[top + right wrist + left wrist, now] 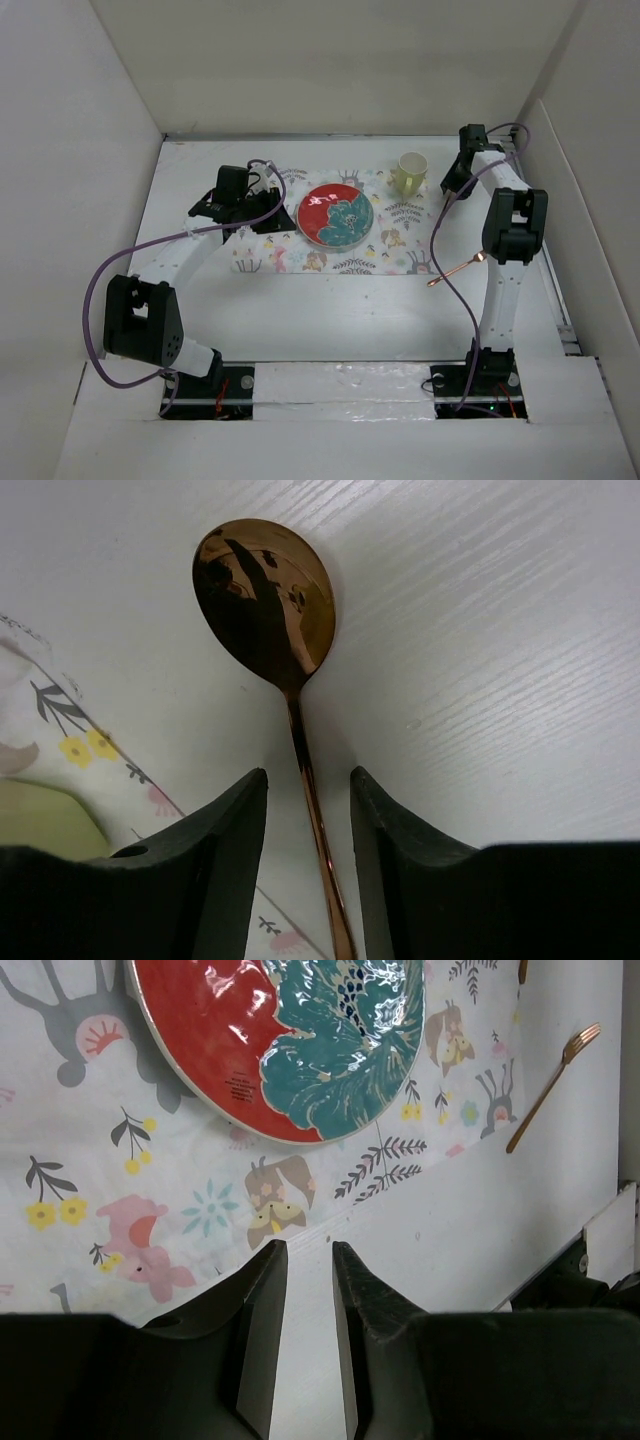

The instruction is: Set the dinner table for one person

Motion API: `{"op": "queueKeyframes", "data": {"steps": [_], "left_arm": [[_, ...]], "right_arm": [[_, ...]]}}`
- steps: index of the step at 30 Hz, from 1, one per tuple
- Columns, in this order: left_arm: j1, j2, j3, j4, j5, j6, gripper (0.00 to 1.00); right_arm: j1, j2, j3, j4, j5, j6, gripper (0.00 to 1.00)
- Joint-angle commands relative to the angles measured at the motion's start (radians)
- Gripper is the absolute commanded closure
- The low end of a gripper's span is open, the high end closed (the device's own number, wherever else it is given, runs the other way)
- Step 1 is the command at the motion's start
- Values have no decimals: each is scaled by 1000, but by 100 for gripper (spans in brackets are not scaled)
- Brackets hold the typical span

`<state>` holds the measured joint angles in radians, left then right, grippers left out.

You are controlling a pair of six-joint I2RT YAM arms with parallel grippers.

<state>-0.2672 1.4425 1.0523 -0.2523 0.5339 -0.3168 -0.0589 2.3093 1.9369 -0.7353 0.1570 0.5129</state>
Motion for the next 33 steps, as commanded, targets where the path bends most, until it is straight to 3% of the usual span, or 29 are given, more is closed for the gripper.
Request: {"op": "queueKeyframes", "data": {"steps": [1, 8, 11, 15, 24, 29, 33], "left_arm": [[-1, -8, 20, 21, -3, 22, 77], [-1, 2, 34, 18, -8, 24, 77], [-1, 2, 37, 13, -18, 24, 77], [-1, -1, 34, 15, -11, 24, 77], [-1, -25, 25, 12, 28, 12, 77], [-1, -40, -5, 15, 41, 1, 77], [-1, -65, -14, 18, 25, -13, 75]], "right_arm": [[-5, 21, 83, -107, 7, -10, 58], [-5, 42, 73, -174, 24, -8, 68], [-5, 26, 36, -170, 52, -19, 78], [-15, -25, -24, -130, 81, -28, 100], [20, -358, -154, 28, 142, -51, 100], [189, -545, -188, 43, 101, -103, 100], [364, -582, -190, 15, 113, -132, 100]]}}
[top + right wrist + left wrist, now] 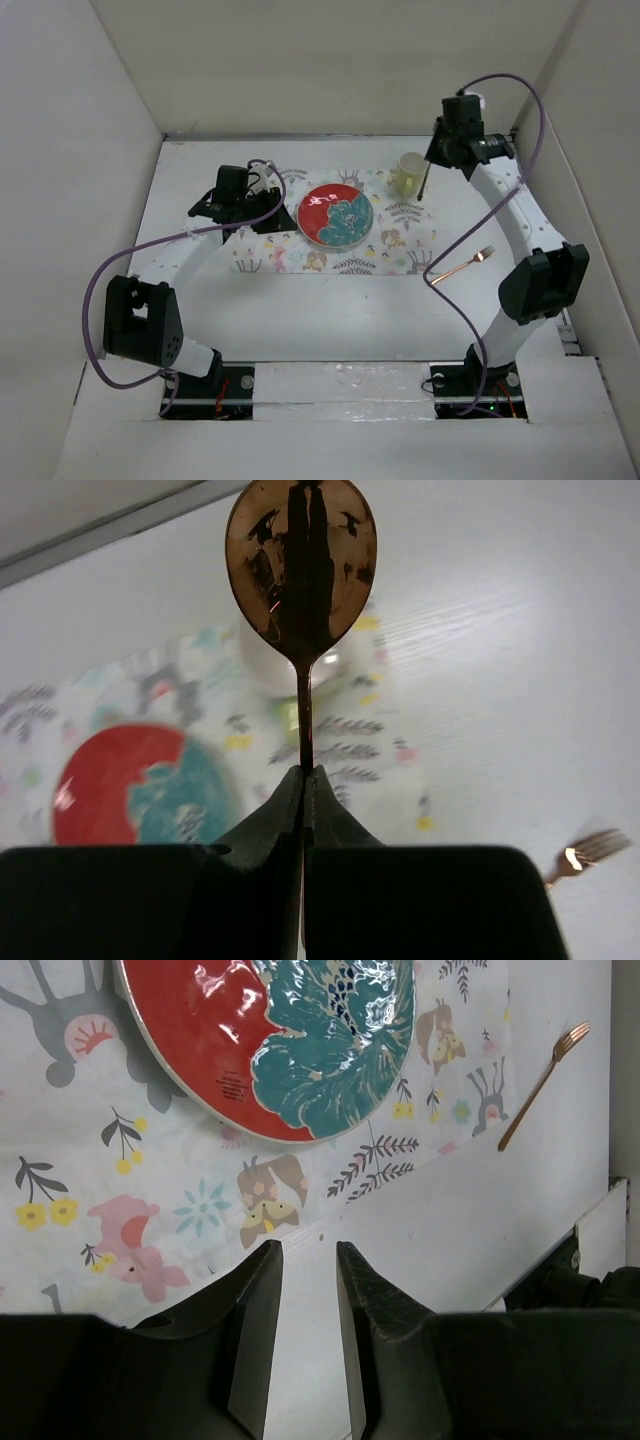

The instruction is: Set the dinner table for one person

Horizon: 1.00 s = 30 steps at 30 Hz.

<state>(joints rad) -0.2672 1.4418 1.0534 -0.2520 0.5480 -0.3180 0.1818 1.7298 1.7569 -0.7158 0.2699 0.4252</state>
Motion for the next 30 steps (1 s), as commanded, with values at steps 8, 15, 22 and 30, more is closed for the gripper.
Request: {"op": "queueKeyframes", "data": {"steps": [8, 15, 22, 30], "left_arm": [[-1, -98, -50, 30, 24, -29, 72], [-1, -124, -70, 11, 4, -13, 72], [-1, -116, -72, 8, 10, -10, 72], [-1, -112, -76, 28, 33, -24, 73]], "right_arm": [[254, 109, 4, -36, -38, -59, 100], [254, 247, 36, -34, 3, -54, 100], [236, 358, 42, -22, -1, -55, 100], [217, 459, 76, -28, 6, -26, 100]]}}
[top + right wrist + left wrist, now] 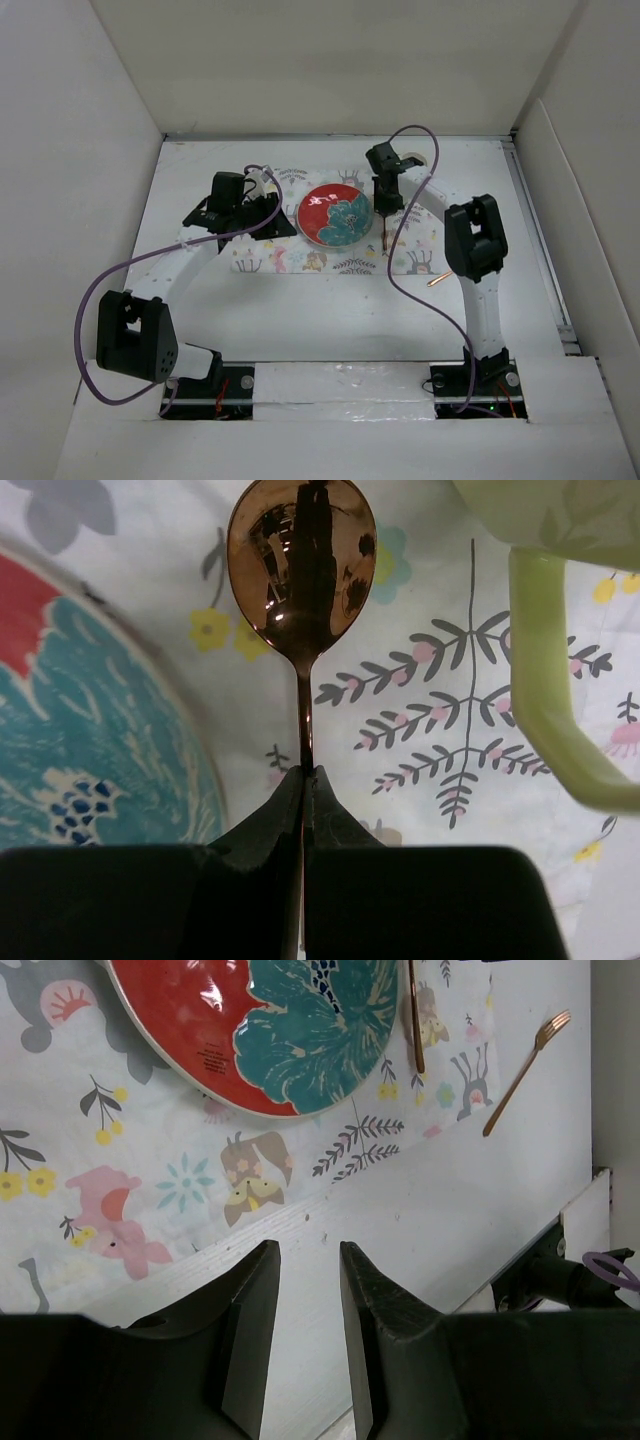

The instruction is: Set the dinner table for one person

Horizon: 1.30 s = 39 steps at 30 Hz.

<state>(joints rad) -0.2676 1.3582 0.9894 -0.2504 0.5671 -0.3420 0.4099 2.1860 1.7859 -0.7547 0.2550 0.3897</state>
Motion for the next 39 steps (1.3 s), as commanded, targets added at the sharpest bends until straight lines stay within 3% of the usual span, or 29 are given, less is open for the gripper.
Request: {"op": "queueKeyframes", "data": {"steps": [1, 4, 6, 11, 15, 17, 19, 20, 24, 28, 34, 37, 39], "left_arm": [[-1, -28, -15, 25, 14, 1, 73], [-1, -27, -20, 29, 14, 0, 73], [-1, -24, -20, 33, 17, -3, 73], [-19, -19, -28, 43, -12, -5, 75], [-117, 21, 35, 39, -103, 4, 84], [-282, 59, 132, 20, -238, 18, 84], [-458, 137, 257, -7, -321, 32, 84], [-505, 168, 291, -10, -382, 38, 83], [-648, 362, 461, 54, -397, 23, 76], [-749, 578, 689, 36, -440, 52, 66], [-861, 939, 1149, -33, -542, 86, 53], [-881, 1089, 1328, -33, -558, 75, 48], [-881, 1160, 1364, 5, -558, 60, 43]], "right_arm": [[-11, 9, 50, 11, 23, 9, 100], [-11, 14, 55, 15, 24, 11, 96], [-11, 15, 64, 2, 24, 17, 75], [-11, -66, 67, -17, -37, 21, 47], [-11, -208, 47, -28, -71, 28, 45], [-28, -292, 12, -6, -56, 63, 64], [-77, -452, -64, 24, -30, 124, 94], [-98, -510, -89, 55, -20, 145, 100], [-252, -796, -206, 135, -29, 242, 100], [-442, -926, -321, 141, -156, 346, 100], [-451, -1066, -365, 129, -247, 371, 100], [-427, -1130, -347, 80, -247, 371, 100], [-404, -1175, -335, 55, -247, 376, 100]]}}
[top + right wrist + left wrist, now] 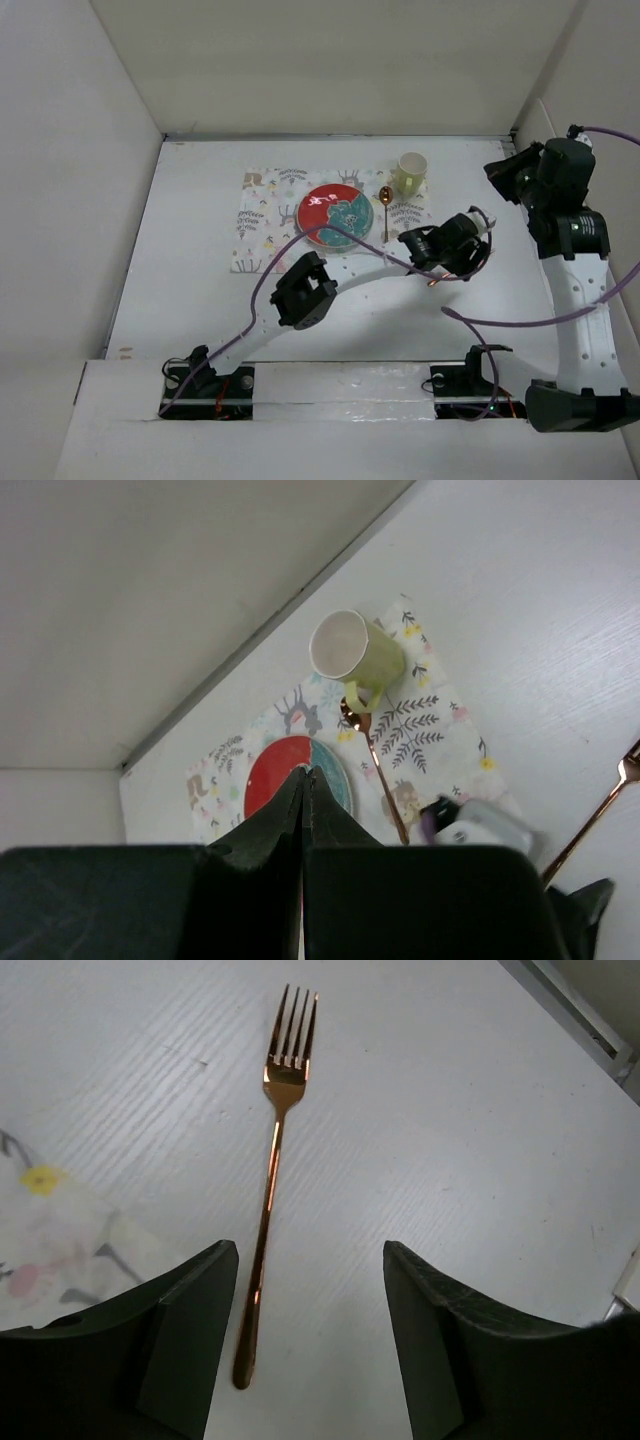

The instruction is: Set the dinner table for one person

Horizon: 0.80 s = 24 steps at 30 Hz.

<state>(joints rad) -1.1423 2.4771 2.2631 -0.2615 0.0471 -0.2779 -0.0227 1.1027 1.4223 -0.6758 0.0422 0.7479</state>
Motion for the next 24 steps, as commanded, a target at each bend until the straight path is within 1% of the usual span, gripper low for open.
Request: {"op": "queueKeyframes", "data": {"steps": [1, 2, 4, 6, 7, 11, 13, 16, 17, 18, 21, 24], "left_arm": [[-7, 61, 107, 25, -36, -15, 42], [-7, 78, 111, 33, -33, -29, 42], [-7, 118, 115, 64, -29, -32, 41], [-7, 160, 134, 59, -36, -40, 40], [-7, 173, 157, 62, -70, -41, 40], [-7, 192, 148, 93, -105, -41, 40], [-7, 207, 148, 113, -105, -26, 40], [-7, 259, 196, 82, -78, -9, 48], [-7, 269, 203, 67, -73, -7, 53], [-7, 279, 200, 55, -66, -6, 55], [-16, 275, 113, 22, -59, 20, 66], [-16, 270, 86, 7, -88, 42, 69]], "right_arm": [[43, -99, 39, -37, -34, 18, 100], [43, -110, 47, -54, -34, 21, 100], [69, -138, 62, -60, -93, 21, 100], [81, -152, 69, -82, -114, 18, 100], [90, -161, 73, -87, -140, 10, 100], [110, -181, 52, -123, -186, -8, 100], [110, -193, 40, -133, -185, -13, 100], [110, -204, 30, -143, -163, -18, 100], [110, -204, 46, -151, -157, -19, 100], [110, -202, 55, -154, -154, -22, 100], [110, -184, 107, -134, -162, -19, 100], [110, -176, 122, -120, -177, -12, 100]]}}
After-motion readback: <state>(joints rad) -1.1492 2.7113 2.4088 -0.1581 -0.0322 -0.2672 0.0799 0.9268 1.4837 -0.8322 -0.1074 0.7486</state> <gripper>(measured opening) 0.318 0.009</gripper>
